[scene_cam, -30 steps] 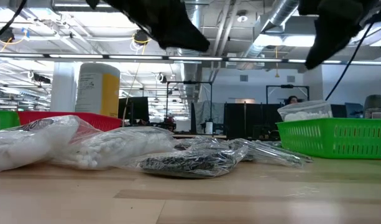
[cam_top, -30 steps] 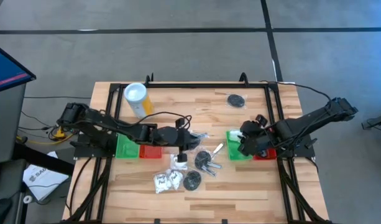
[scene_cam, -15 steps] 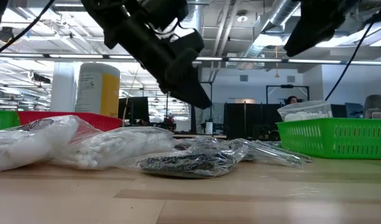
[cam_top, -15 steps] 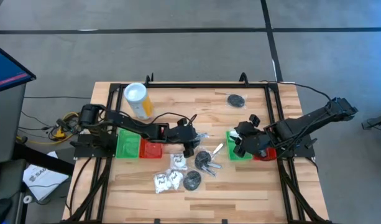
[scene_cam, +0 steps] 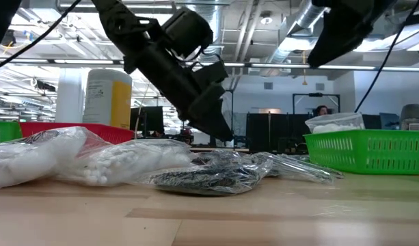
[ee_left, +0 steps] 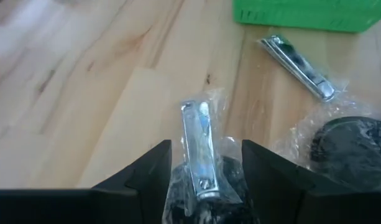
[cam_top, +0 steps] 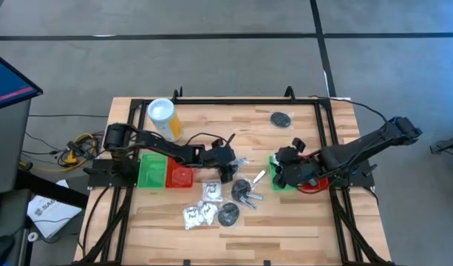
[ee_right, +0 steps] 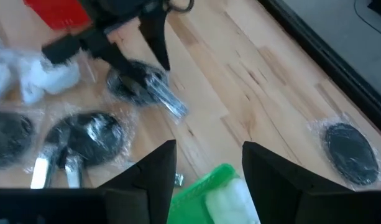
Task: Pick & Place Travel size toiletries
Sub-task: Put the silver nail cutter into the left red bin
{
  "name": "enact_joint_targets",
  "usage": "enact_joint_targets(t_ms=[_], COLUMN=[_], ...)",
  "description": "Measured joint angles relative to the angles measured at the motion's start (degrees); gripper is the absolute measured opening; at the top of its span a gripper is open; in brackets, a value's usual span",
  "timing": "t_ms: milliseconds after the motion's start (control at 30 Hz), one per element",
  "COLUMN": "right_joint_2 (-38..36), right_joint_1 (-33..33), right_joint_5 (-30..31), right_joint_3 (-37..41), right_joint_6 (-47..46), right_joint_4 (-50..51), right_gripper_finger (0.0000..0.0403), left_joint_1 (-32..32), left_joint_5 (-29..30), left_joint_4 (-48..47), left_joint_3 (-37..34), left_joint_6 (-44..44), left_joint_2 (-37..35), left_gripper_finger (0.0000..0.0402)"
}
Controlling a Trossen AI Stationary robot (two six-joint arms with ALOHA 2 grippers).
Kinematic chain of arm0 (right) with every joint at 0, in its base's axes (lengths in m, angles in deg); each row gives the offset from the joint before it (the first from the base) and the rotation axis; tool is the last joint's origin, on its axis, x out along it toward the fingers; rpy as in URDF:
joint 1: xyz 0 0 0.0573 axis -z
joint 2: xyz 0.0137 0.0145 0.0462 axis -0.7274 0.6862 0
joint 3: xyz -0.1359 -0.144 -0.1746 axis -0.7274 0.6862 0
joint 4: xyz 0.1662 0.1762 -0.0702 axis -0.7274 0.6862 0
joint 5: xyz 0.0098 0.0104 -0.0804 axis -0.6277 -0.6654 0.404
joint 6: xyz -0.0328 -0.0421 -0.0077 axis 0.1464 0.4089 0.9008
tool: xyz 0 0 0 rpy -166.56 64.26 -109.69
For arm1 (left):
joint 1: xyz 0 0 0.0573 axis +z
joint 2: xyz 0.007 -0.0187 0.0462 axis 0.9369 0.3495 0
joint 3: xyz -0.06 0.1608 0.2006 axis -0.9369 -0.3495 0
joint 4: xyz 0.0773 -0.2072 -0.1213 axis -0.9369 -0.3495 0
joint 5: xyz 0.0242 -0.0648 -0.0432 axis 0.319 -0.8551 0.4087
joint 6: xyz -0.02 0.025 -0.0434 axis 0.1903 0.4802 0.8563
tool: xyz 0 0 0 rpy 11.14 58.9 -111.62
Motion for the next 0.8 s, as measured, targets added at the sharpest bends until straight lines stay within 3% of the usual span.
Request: enact_joint_targets(t_ms=[300,567,667,800], right_joint_2=[5.2,6.2,6.2,6.2], right_joint_1=[0.1,1.1,1.6,1.6], right_joint_5=[0.0,0.0,-0.1,-0.1], right_joint_3=[0.0,0.0,0.0,0.0], right_joint_6=[1.4,4.3,4.3,4.4], right_joint_4=[-1.2,-3.8,-3.8,-3.9], right_gripper_finger=[0.0171,0.0162,0.0159,0.0154], left_joint_1=[2.2,2.2,2.2,2.2], left_joint_5=[-6.8,-7.3,-7.3,-7.2], left_joint_4=[2.6,3.6,3.8,3.7], left_joint_3=[0.1,0.0,0.0,0.0], left_joint_6=[1.3,1.7,1.7,1.7], left_joint_2=[2.9,4.8,4.8,4.8], left_gripper_finger=[0.0186,0.0181,0.0155,0.0090])
